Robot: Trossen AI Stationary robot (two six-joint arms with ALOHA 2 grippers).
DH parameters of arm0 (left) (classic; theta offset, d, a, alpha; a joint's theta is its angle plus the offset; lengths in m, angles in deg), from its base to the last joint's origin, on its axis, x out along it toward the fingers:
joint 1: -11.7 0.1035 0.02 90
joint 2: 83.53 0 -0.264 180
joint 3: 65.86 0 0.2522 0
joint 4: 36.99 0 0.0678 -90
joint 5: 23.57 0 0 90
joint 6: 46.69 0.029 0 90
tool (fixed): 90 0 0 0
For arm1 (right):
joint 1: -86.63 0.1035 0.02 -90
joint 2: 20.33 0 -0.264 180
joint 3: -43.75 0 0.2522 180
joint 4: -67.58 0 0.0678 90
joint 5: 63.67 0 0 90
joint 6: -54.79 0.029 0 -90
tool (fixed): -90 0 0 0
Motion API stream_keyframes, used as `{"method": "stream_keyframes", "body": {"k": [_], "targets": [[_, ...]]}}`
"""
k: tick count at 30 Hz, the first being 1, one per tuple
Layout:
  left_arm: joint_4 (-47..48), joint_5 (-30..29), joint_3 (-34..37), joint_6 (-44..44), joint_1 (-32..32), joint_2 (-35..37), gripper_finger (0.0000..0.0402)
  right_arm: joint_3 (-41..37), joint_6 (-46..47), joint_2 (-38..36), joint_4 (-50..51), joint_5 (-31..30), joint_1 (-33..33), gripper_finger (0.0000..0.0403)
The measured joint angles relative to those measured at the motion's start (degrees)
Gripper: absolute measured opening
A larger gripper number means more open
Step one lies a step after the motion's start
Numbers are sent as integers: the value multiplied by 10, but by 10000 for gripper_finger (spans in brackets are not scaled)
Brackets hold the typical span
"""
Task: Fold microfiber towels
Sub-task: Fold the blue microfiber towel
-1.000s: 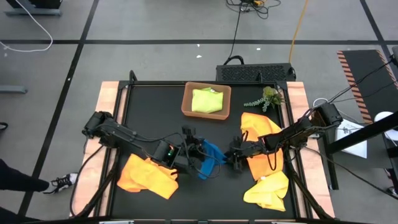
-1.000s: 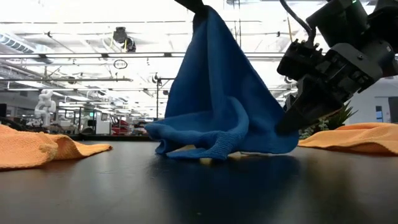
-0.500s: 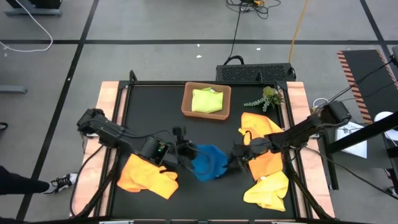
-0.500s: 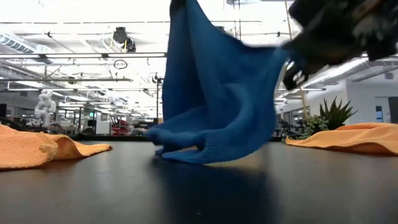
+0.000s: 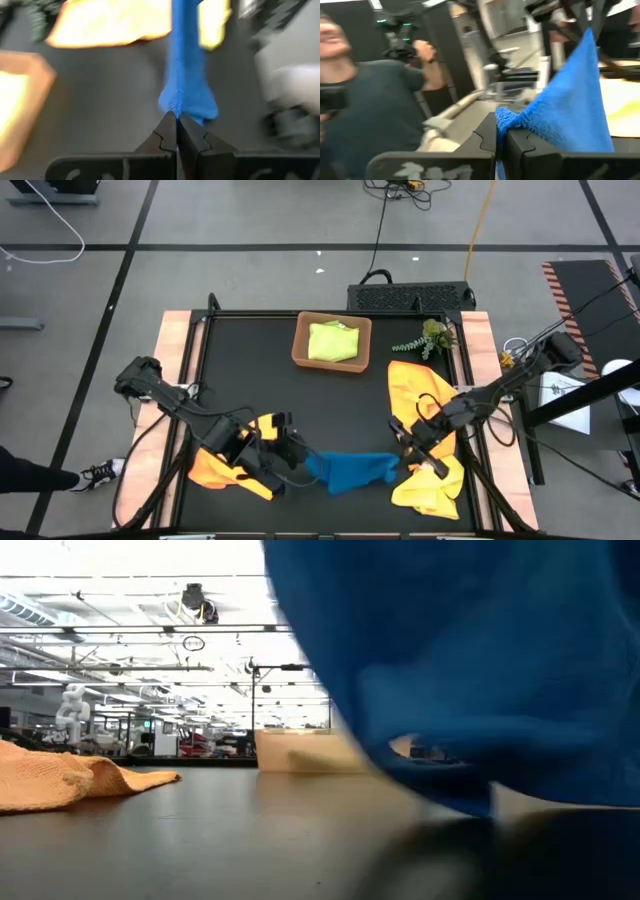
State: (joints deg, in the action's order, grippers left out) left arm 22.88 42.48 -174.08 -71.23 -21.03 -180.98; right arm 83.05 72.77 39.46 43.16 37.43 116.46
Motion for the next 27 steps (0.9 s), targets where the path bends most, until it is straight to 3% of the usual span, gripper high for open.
{"method": "stream_keyframes", "body": {"k": [4,9,12,18,23,27], "targets": [[-88,48,0,14,-27,0,2,0,22,-3,16,15,19,0],[-69,46,23,13,-26,1,2,0,53,-4,51,4,22,0],[-54,49,67,-15,-11,0,3,0,73,-4,110,-46,14,0],[-58,110,151,-32,58,-1,3,0,108,-4,221,-149,-26,0],[29,94,180,-54,120,-1,2,0,104,-3,291,-200,-78,0],[94,47,188,-59,163,0,5,0,98,-3,332,-194,-119,0]]}}
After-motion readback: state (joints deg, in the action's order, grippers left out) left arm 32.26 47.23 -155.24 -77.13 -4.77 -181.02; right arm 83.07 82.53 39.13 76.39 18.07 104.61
